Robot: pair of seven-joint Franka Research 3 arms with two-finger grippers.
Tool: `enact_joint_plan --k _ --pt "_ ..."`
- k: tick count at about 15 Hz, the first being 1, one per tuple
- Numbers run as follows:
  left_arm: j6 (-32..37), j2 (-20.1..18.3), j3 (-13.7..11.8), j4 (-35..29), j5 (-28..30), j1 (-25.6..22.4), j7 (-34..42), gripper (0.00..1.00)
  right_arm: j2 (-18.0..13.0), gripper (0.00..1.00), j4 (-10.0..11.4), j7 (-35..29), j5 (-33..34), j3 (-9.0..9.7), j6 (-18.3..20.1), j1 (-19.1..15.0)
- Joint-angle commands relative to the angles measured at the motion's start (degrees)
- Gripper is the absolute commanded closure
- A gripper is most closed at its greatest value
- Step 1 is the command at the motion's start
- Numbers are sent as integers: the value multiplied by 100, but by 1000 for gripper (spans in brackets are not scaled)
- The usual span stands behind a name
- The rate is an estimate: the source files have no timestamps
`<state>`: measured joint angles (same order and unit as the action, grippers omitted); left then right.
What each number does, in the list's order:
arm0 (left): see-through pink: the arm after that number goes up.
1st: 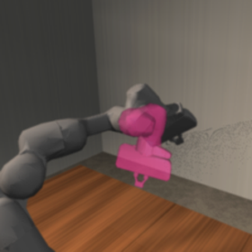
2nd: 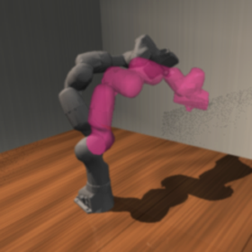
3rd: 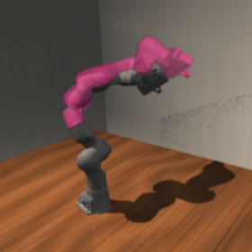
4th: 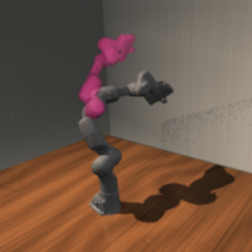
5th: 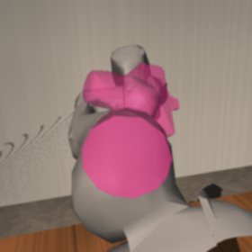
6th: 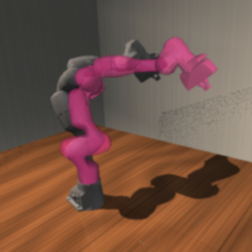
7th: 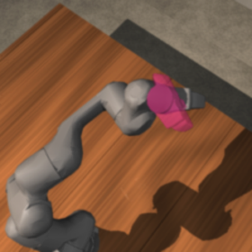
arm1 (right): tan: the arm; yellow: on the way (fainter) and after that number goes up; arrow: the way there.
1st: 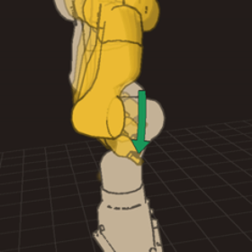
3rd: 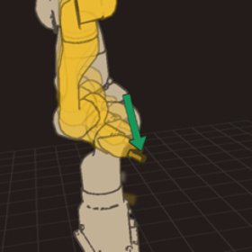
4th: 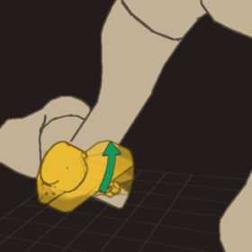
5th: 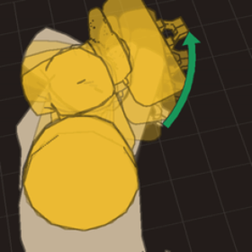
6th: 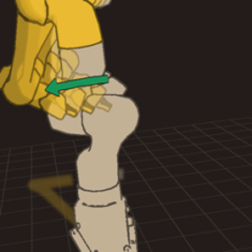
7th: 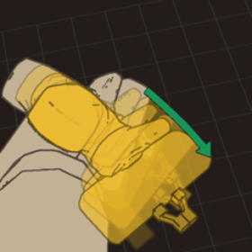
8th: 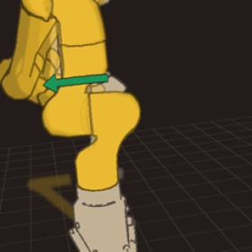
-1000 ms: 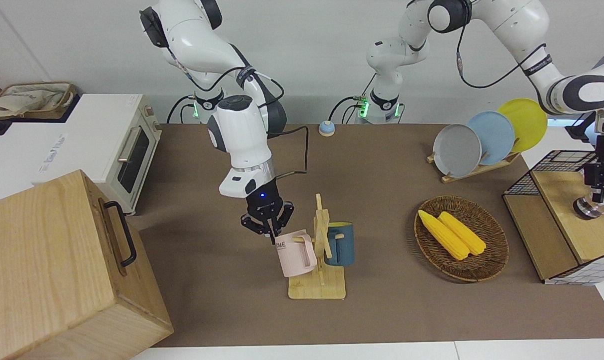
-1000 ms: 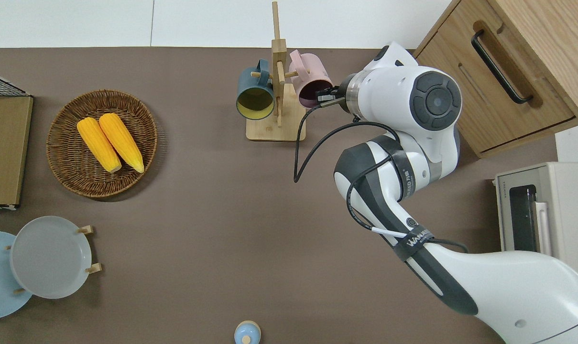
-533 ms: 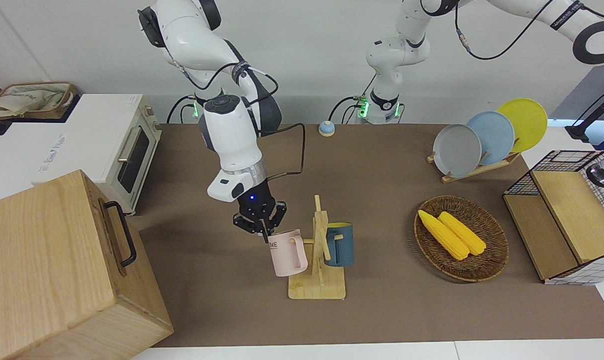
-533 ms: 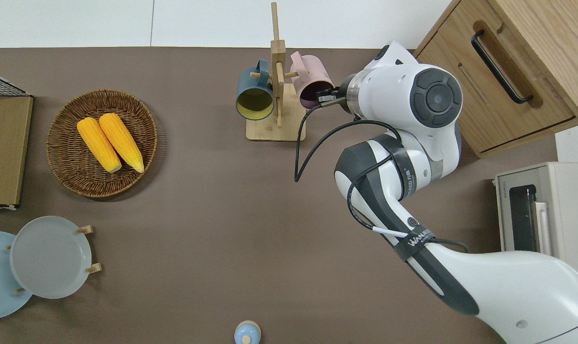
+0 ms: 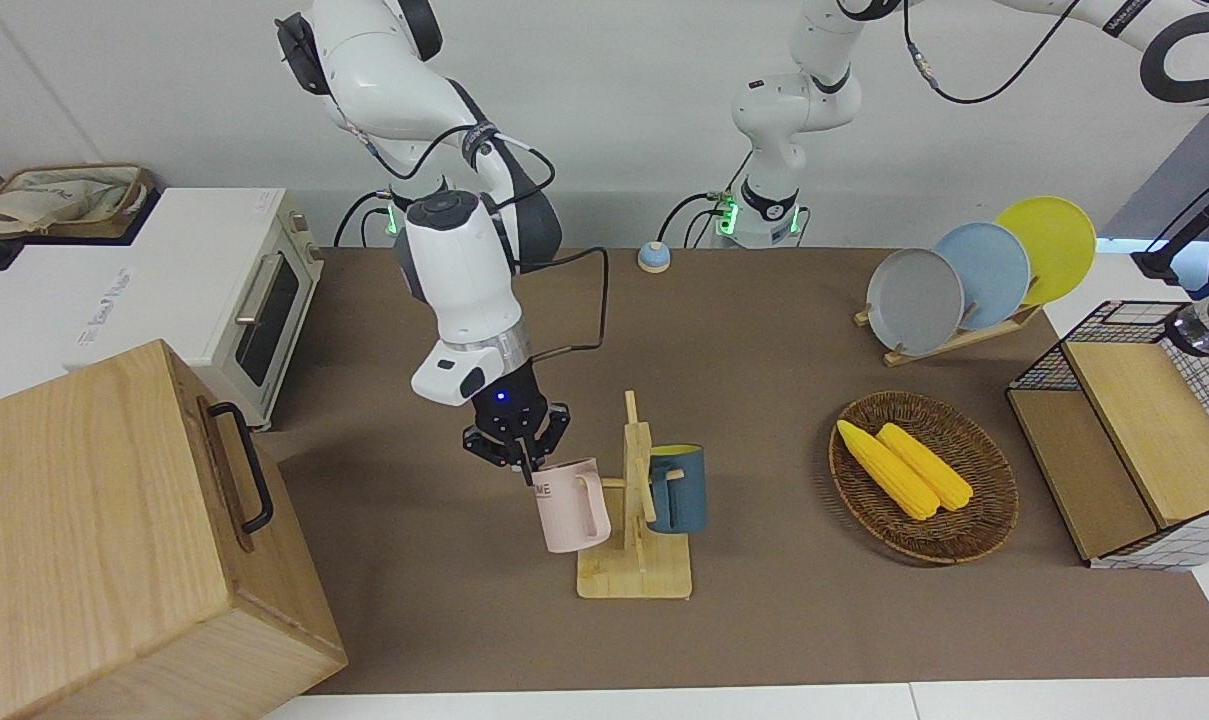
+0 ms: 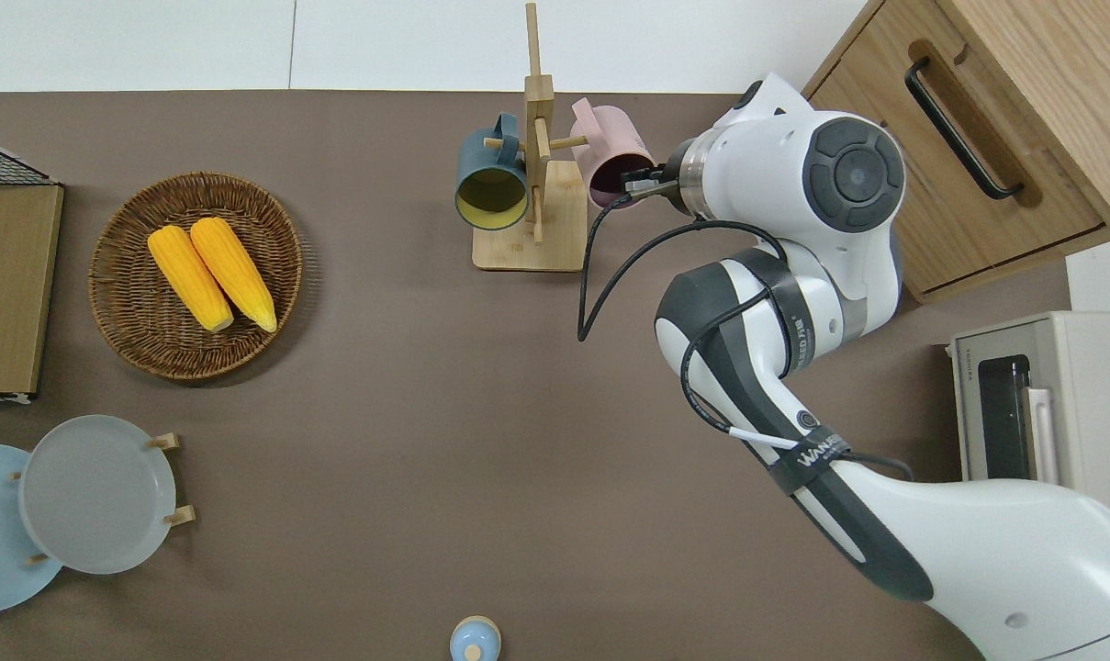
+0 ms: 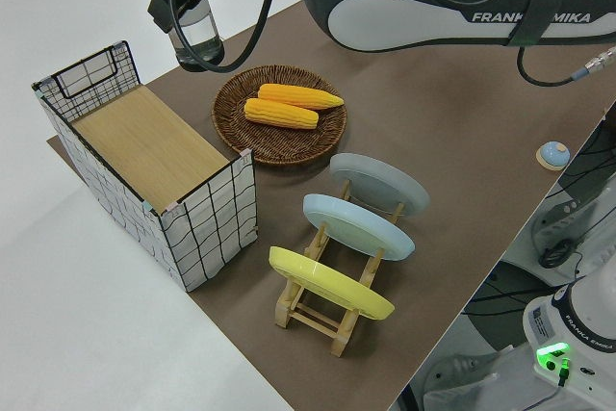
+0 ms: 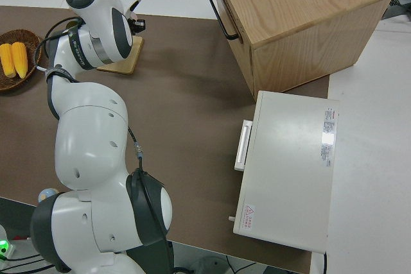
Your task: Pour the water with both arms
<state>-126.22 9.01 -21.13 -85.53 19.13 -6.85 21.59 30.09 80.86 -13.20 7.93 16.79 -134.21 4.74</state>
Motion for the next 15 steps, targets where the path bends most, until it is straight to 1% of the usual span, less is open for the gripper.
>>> enact_joint_plan --k 1,3,4,5,6,8,11,12,15 --pt "54 -93 -23 54 -146 35 -137 1000 32 1000 -79 178 -125 105 210 -183" --pt "62 -101 -23 45 -146 44 -146 1000 14 1000 -79 274 -125 131 290 -289" --pt "62 -102 -23 54 -146 44 -146 1000 -3 1000 -79 318 -125 245 307 -420" --pt "71 -110 -23 45 -146 44 -146 1000 -47 1000 -70 362 -108 429 308 -586" --pt "106 -154 -23 28 -146 44 -146 1000 -65 1000 -70 406 -99 509 316 -701" --pt "211 -189 -23 10 -216 44 -146 1000 -91 1000 -70 459 -90 510 491 -720" --pt "370 -286 -23 -51 -269 114 -155 1000 -196 1000 -62 512 -90 501 589 -764" --pt "379 -321 -23 -104 -356 157 -190 1000 -214 1000 -53 590 -90 510 606 -851" --pt "379 -575 -14 -455 -708 412 -470 1000 -302 1000 -44 836 -73 518 869 -948"
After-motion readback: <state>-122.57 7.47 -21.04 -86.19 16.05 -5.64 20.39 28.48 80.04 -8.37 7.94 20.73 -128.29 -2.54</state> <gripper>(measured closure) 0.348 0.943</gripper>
